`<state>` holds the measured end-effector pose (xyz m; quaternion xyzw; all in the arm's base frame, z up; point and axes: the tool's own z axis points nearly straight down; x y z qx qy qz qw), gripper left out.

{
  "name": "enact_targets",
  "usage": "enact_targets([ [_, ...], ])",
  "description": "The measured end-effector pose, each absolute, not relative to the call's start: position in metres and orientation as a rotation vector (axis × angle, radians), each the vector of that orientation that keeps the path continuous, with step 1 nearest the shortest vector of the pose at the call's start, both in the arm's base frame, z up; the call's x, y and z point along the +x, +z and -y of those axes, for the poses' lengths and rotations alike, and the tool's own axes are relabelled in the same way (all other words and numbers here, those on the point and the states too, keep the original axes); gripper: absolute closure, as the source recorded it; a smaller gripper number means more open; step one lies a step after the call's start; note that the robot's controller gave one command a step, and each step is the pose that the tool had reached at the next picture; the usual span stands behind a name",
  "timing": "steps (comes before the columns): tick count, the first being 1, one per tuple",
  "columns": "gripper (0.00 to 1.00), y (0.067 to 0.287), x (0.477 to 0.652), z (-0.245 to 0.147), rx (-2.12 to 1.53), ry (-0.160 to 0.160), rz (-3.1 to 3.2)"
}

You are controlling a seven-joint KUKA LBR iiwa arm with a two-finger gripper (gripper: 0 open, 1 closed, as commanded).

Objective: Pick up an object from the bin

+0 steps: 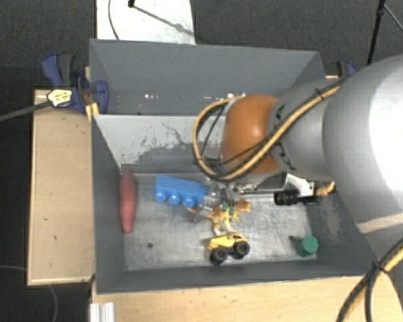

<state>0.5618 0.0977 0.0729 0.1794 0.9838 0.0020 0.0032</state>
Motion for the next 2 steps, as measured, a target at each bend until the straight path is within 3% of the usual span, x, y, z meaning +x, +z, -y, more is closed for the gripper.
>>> enact_targets([
  [1, 1.0, 0.073, 0.562, -0.098, 0.563, 0.006, -3.084],
  [2, 1.0, 0.073, 0.585, -0.068, 0.329, 0.006, -3.122],
])
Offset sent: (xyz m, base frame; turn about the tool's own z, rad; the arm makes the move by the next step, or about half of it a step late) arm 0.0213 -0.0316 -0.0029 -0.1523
